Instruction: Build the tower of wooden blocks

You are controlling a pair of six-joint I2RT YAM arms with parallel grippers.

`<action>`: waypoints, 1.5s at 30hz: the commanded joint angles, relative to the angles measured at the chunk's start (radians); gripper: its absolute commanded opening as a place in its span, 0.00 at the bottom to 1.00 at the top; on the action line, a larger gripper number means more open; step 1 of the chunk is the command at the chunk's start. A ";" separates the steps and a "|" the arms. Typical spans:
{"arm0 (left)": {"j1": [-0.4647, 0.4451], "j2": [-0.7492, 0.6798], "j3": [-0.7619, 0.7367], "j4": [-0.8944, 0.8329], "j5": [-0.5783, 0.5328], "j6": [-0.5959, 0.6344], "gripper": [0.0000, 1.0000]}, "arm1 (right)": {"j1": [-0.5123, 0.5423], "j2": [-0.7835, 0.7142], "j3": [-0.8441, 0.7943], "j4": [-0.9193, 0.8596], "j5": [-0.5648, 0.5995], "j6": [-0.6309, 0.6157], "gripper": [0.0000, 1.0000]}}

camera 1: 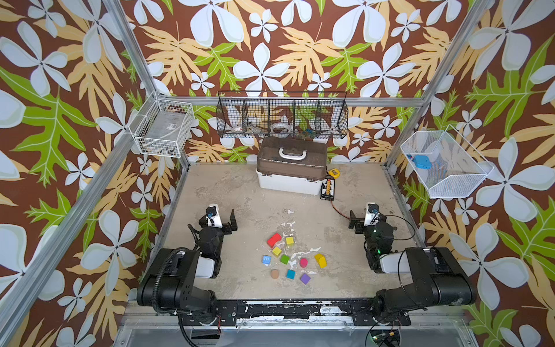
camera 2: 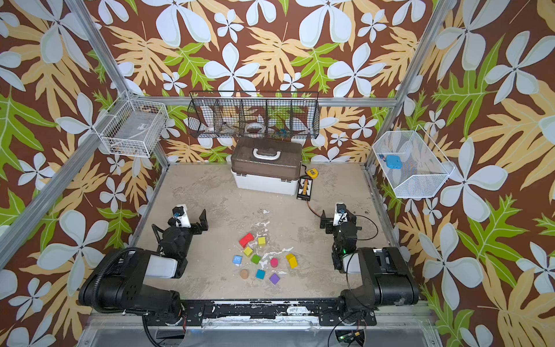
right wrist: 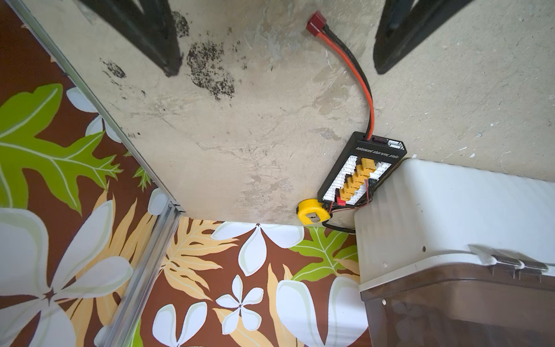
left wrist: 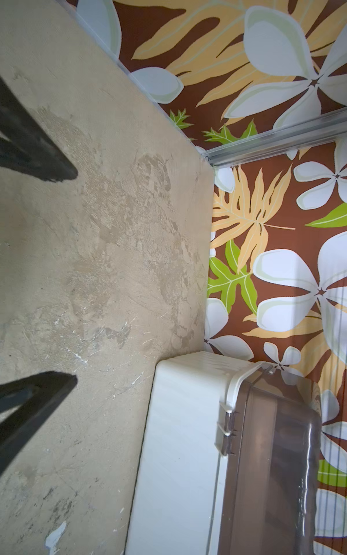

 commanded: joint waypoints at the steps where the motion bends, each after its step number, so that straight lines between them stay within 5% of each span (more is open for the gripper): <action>1: -0.001 0.001 0.001 0.024 0.000 0.003 1.00 | 0.001 -0.001 0.005 0.019 0.001 0.005 1.00; 24: -0.001 -0.033 -0.011 0.021 0.013 0.007 1.00 | 0.001 -0.005 0.001 0.024 0.006 0.004 1.00; 28: -0.047 -0.322 -0.046 -0.199 -0.087 -0.043 1.00 | 0.079 -0.162 0.100 -0.299 0.206 0.039 1.00; 32: -0.156 -0.653 -0.055 -0.444 -0.091 -0.104 1.00 | 0.085 -0.289 0.103 -0.424 0.111 0.090 1.00; 35: -0.160 -0.860 -0.178 -0.382 0.096 -0.216 1.00 | 0.094 -0.466 0.090 -0.530 0.044 0.172 1.00; 37: -0.160 -0.989 -0.245 -0.386 0.128 -0.223 1.00 | 0.094 -0.588 0.109 -0.664 0.092 0.382 1.00; 40: -0.160 -1.176 -0.284 -0.525 0.057 -0.260 1.00 | 0.093 -0.767 0.094 -0.715 -0.007 0.430 1.00; 43: -0.158 -1.327 -0.359 -0.575 -0.179 -0.399 1.00 | 0.094 -0.918 0.032 -0.706 -0.007 0.506 1.00; 45: -0.157 -1.371 -0.355 -0.626 -0.218 -0.398 1.00 | 0.093 -0.998 -0.029 -0.634 -0.043 0.533 1.00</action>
